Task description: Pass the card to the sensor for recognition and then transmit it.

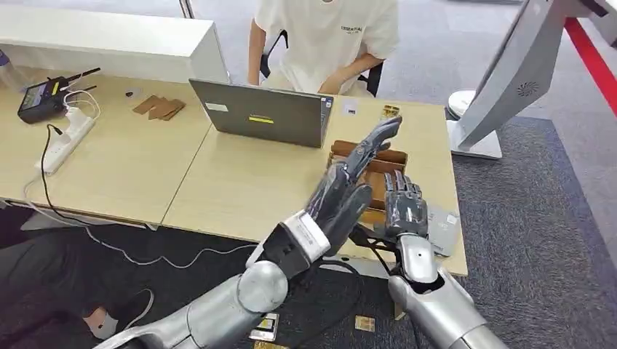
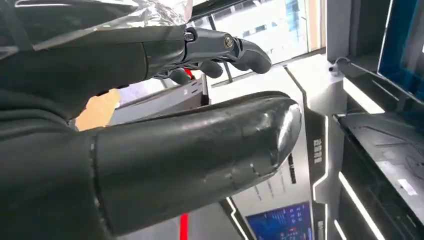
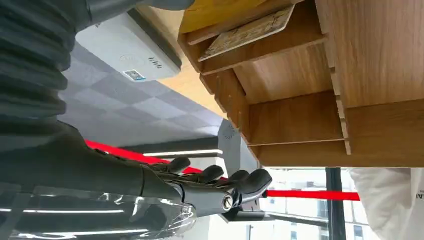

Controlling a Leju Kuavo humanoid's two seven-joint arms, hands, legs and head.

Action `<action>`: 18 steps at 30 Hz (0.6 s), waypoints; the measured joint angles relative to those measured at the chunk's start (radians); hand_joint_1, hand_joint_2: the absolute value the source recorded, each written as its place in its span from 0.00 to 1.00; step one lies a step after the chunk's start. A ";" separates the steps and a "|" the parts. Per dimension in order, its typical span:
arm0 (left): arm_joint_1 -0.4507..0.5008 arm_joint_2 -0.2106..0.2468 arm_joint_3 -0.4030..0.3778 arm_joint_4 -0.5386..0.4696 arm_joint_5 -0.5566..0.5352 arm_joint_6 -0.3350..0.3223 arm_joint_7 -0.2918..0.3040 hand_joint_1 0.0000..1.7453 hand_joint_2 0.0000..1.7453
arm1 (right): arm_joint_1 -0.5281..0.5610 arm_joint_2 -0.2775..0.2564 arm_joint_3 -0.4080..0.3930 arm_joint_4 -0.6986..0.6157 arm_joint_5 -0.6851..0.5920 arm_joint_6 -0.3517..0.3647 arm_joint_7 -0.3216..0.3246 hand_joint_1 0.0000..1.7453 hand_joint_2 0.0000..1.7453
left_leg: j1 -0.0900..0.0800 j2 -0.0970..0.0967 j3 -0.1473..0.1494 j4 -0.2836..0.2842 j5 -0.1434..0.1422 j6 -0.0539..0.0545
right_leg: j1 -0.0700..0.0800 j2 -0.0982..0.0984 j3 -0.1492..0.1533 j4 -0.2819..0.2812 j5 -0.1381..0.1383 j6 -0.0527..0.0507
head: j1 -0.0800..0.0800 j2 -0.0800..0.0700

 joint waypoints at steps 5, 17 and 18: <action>-0.002 -0.002 -0.006 0.005 0.002 -0.006 -0.002 0.00 0.00 | -0.007 0.012 -0.001 0.039 -0.008 -0.007 0.000 0.00 1.00 | 0.000 0.000 0.000 0.000 0.000 0.000 | 0.000 0.000 0.000 0.000 0.000 0.000 | 0.000 0.000; -0.003 -0.007 -0.019 0.011 0.009 -0.011 -0.009 0.00 0.00 | -0.017 0.032 -0.001 0.093 0.005 -0.021 -0.008 0.00 1.00 | 0.000 0.000 0.000 0.000 0.000 0.000 | 0.000 0.000 0.000 0.000 0.000 0.000 | 0.000 0.000; -0.003 -0.008 -0.021 0.013 0.009 -0.011 -0.010 0.00 0.00 | -0.019 0.036 -0.001 0.098 0.008 -0.023 -0.012 0.00 1.00 | 0.000 0.000 0.000 0.000 0.000 0.000 | 0.000 0.000 0.000 0.000 0.000 0.000 | 0.000 0.000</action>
